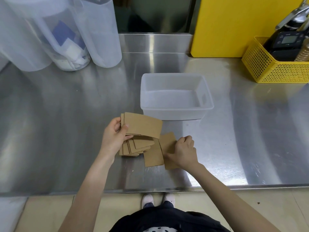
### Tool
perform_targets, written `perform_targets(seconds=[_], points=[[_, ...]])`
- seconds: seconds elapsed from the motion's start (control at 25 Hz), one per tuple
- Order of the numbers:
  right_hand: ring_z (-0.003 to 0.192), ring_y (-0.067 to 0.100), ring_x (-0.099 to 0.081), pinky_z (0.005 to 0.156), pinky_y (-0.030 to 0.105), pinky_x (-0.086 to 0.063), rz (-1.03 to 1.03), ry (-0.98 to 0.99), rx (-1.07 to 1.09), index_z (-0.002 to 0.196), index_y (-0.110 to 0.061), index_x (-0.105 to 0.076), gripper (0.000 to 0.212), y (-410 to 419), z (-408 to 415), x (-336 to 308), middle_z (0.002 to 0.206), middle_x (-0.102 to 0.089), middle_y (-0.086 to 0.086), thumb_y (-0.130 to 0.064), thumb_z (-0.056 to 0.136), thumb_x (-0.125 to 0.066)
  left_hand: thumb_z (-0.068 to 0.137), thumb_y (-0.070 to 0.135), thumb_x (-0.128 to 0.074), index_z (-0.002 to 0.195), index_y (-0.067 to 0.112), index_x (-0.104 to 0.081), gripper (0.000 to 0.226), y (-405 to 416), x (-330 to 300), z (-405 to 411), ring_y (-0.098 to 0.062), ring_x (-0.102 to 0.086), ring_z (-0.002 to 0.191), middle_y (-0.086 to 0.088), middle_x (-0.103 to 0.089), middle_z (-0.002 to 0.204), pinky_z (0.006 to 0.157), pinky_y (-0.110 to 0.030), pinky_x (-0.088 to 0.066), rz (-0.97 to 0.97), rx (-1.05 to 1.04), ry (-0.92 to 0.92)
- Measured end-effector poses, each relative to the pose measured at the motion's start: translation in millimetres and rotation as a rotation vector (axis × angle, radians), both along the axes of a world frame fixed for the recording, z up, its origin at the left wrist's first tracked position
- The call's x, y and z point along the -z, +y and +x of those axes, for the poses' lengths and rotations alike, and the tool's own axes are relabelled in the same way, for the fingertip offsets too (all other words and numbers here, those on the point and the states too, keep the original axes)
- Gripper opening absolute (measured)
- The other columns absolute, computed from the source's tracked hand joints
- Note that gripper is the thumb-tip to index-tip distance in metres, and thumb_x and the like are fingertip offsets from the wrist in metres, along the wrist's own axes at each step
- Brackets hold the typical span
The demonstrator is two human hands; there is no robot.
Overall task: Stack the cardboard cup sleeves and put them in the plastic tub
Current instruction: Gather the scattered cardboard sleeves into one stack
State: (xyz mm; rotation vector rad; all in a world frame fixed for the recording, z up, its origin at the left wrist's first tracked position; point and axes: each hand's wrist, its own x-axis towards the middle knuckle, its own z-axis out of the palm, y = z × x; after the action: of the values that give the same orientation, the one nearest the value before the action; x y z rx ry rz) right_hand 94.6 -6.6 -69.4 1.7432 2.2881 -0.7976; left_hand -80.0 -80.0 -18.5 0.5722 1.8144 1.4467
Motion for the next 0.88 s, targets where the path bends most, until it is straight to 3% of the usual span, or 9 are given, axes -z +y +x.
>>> perform_targets(seconds=[0.12,0.28,0.4,0.6,0.68,0.76,0.88], points=[[0.117,0.036,-0.038,0.094,0.041,-0.040,0.009,0.014,0.036,0.116,0.003,-0.035,0.070,0,-2,4,0.126,-0.037,0.020,-0.041,0.073,-0.068,0.091,0.006,-0.043,0.119,0.005,-0.047,0.028,-3,1,-3,-0.007,-0.058,0.087,-0.005,-0.057,0.112,0.057,-0.008,-0.053,0.001,-0.005,0.007],[0.104,0.036,-0.048,0.078,0.039,-0.041,-0.054,0.201,0.101,0.099,-0.006,-0.031,0.045,-2,1,2,0.114,-0.047,0.018,-0.023,0.077,-0.066,0.091,0.008,-0.043,0.120,0.005,-0.047,0.029,-4,2,-2,-0.009,-0.058,0.088,-0.005,-0.058,0.112,0.058,-0.008,-0.053,-0.007,-0.004,0.012],[0.082,0.032,-0.051,0.067,0.033,-0.038,-0.054,0.360,0.122,0.111,-0.006,-0.032,0.035,1,11,-3,0.093,-0.052,0.012,-0.009,0.082,-0.053,0.091,0.009,-0.043,0.119,0.006,-0.047,0.028,-5,1,0,-0.015,-0.058,0.095,-0.004,-0.058,0.113,0.061,-0.009,-0.054,-0.007,0.001,0.005],[0.092,0.036,-0.059,0.068,0.031,-0.038,0.121,0.516,0.267,0.121,-0.012,-0.042,0.034,21,37,-25,0.094,-0.064,0.013,-0.005,0.087,-0.042,0.091,0.009,-0.044,0.117,0.007,-0.048,0.027,-5,1,3,-0.011,-0.058,0.091,-0.004,-0.058,0.112,0.061,-0.010,-0.055,-0.008,0.003,-0.003],[0.078,0.025,-0.059,0.060,0.028,-0.040,0.158,0.613,0.262,0.119,-0.014,-0.045,0.032,29,43,-40,0.079,-0.059,0.004,-0.006,0.088,-0.042,0.091,0.008,-0.044,0.118,0.007,-0.047,0.027,-3,2,6,-0.007,-0.058,0.088,-0.003,-0.058,0.111,0.061,-0.010,-0.055,-0.009,0.010,-0.014],[0.069,0.008,-0.054,0.053,0.011,-0.040,0.161,0.705,0.236,0.117,-0.018,-0.048,0.031,32,43,-54,0.072,-0.055,-0.004,-0.008,0.088,-0.044,0.091,0.008,-0.044,0.118,0.007,-0.047,0.027,-2,2,10,-0.007,-0.058,0.087,-0.003,-0.058,0.110,0.061,-0.010,-0.055,-0.012,0.023,-0.030],[0.069,0.004,-0.053,0.055,0.003,-0.038,0.105,0.749,0.121,0.115,-0.021,-0.051,0.029,30,32,-66,0.072,-0.056,-0.005,-0.010,0.088,-0.046,0.091,0.009,-0.044,0.120,0.007,-0.046,0.029,0,1,16,-0.007,-0.059,0.087,-0.003,-0.058,0.111,0.062,-0.011,-0.055,-0.011,0.043,-0.047]])
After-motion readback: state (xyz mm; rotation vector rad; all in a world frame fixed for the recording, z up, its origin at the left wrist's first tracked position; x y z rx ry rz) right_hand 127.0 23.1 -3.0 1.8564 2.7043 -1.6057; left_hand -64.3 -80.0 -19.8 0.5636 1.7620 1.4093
